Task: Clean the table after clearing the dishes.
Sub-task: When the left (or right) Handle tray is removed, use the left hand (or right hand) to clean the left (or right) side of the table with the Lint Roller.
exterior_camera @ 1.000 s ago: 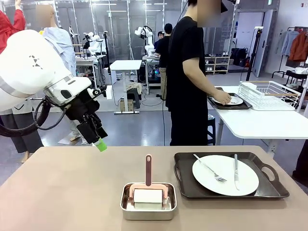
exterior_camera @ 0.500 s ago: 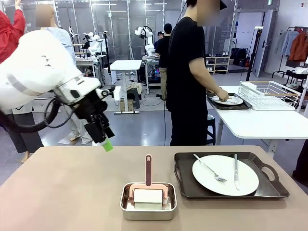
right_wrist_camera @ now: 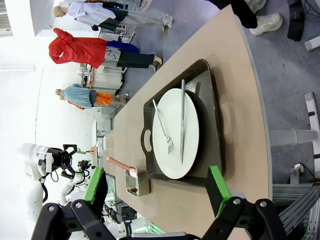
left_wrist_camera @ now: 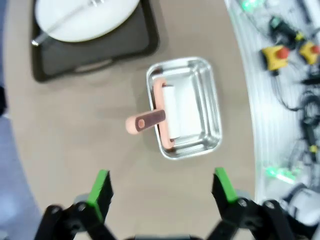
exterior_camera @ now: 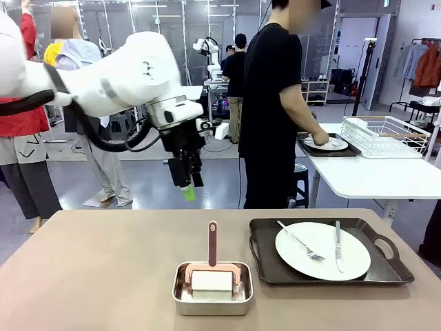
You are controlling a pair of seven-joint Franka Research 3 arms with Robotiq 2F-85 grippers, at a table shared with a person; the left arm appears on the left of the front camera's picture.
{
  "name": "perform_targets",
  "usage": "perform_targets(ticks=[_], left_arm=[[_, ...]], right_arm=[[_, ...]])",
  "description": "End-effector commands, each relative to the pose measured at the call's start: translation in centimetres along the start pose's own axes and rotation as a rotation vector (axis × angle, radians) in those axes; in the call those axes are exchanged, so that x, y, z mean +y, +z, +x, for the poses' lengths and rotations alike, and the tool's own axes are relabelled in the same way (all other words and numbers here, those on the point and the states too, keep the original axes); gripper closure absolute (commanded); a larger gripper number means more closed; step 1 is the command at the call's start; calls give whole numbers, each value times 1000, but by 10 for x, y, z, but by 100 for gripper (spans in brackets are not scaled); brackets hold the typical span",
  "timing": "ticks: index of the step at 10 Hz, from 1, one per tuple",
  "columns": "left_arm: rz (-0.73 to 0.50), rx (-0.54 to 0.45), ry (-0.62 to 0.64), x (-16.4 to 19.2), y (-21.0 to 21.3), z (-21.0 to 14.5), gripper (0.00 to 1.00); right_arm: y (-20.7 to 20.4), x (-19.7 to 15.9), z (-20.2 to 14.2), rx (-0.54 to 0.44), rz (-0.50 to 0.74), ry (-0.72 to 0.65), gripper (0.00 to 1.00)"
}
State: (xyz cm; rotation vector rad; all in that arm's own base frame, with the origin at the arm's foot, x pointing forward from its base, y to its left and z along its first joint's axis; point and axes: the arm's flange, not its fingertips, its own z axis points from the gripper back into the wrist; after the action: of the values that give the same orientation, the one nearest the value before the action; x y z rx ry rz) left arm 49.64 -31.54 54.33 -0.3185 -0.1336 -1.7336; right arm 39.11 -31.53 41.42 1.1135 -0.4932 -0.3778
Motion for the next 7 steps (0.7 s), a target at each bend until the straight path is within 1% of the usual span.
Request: perform_targets(ticks=[1,3,5,7], left_arm=[[-59,79,-15,27,2,23,0],[-123,144,-21,41,-25,40,0],[-150,185,16,51,-48,41,0],[-178,201,43,63,-69,35,0]], right_arm=[[1,1,-3,-2,5,6,0],[1,1,-3,-2,5,6,0],[1,1,-3,-2,5,6,0],[1,1,-3,-2,5,6,0]])
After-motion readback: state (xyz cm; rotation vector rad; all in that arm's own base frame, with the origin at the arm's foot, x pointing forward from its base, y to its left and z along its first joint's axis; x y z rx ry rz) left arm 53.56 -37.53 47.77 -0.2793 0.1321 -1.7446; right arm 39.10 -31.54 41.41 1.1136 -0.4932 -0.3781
